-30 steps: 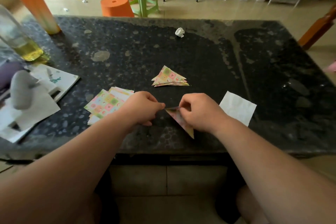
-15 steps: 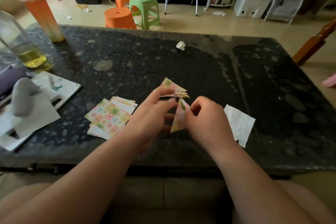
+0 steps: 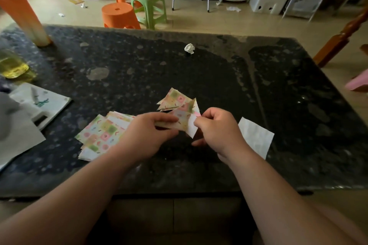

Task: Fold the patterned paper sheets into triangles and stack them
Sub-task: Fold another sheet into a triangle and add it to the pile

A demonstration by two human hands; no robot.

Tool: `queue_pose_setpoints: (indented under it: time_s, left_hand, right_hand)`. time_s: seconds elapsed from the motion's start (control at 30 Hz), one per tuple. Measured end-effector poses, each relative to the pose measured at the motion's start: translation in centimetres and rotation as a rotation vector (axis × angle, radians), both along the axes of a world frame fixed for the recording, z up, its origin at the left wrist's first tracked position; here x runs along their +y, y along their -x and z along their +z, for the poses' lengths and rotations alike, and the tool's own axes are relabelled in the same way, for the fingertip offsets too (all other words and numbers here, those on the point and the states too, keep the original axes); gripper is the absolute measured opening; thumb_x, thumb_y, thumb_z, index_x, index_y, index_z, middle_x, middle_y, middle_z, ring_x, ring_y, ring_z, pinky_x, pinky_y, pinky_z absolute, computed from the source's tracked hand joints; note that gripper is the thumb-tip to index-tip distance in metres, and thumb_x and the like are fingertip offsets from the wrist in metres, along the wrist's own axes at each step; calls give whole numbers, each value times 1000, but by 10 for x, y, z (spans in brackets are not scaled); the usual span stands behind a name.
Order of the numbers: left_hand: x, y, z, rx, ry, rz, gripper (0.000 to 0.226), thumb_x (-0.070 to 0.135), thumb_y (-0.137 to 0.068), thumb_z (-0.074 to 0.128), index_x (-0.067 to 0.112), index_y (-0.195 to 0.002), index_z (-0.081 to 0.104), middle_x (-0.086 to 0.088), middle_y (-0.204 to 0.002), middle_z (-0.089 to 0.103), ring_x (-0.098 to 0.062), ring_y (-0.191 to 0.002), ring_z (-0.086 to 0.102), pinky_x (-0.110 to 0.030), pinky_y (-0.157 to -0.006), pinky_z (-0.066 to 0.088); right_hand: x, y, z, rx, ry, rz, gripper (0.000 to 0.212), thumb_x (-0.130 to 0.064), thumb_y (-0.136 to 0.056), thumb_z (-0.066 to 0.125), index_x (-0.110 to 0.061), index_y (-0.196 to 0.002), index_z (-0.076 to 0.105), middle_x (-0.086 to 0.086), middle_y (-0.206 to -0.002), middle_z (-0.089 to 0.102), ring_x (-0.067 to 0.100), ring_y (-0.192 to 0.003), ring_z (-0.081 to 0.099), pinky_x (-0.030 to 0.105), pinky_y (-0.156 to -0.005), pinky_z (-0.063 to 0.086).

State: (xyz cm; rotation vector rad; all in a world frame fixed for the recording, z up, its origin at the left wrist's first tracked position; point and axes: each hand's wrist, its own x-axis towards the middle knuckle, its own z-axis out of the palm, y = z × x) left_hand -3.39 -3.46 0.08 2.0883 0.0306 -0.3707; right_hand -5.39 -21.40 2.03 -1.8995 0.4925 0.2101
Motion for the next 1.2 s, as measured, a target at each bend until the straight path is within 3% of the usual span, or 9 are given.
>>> queue_pose_setpoints:
  time_s: [0.1,0.3,0.53,0.77,0.9,1.0,1.07,1.13,1.2]
  left_hand:
    - [0,-1,3,-12,9,-27,24,34,-78,87,53,-88,75,19,-103,74,-9,-79,73,-43,-80,63]
    - [2,5,7,24,34,-122,27,33,-78,87,52,-93,76,18,-96,76,-24,-84,75,-52,-80,61]
    - [7,4,6,-74,67,-193,52,30,-70,93,48,-112,70,24,-105,72,2,-94,69,-27,-88,56]
    - [8,8,11,-140,-69,-229,52,54,-70,85,51,-118,68,24,-103,70,8,-92,65,-18,-77,54]
    - [8,11,9,-152,-96,-243,63,52,-71,86,43,-130,64,27,-113,67,9,-96,63,-14,-82,49]
    - [7,12,4,-220,-212,-234,53,47,-83,79,38,-133,63,25,-115,65,3,-99,61,-20,-88,50]
    - [4,14,3,-257,-250,-239,33,43,-93,68,36,-126,67,24,-106,62,1,-98,58,-22,-87,49]
    - [1,14,2,-254,-260,-234,10,40,-100,58,40,-94,66,20,-90,62,-2,-86,56,-20,-72,43]
    - [-2,13,-2,-193,-233,-181,29,37,-102,56,32,-74,60,12,-74,62,-6,-71,56,-23,-60,37]
  right_hand:
    - [-7,4,-4,-17,-62,6,2,-16,-96,65,-16,-96,64,0,-99,72,11,-75,76,29,-60,62]
    - [-18,9,-10,34,-356,25,35,-3,-93,70,-26,-117,60,3,-118,71,23,-102,74,39,-77,64]
    - [-17,5,-14,37,-440,76,46,-1,-81,82,-28,-114,64,0,-108,77,20,-103,74,44,-90,62]
    - [-13,4,-12,-25,-430,74,42,-6,-87,78,-26,-122,66,-1,-109,77,21,-99,75,29,-62,57]
    - [-9,4,-17,-28,-365,88,42,-10,-87,80,-28,-122,66,-5,-110,77,19,-101,74,27,-63,56]
    - [-7,5,-20,-8,-346,85,44,-11,-86,82,-28,-124,65,-3,-110,77,19,-99,75,27,-64,57]
    - [-7,4,-21,-6,-346,87,46,-10,-85,82,-28,-124,64,0,-111,75,21,-97,75,28,-64,58]
    - [-8,2,-20,-3,-337,99,44,-10,-85,82,-32,-118,63,-1,-112,73,20,-98,73,29,-66,60]
    - [-9,1,-20,-13,-315,104,42,-11,-86,82,-35,-114,61,-5,-110,70,18,-99,71,30,-70,63]
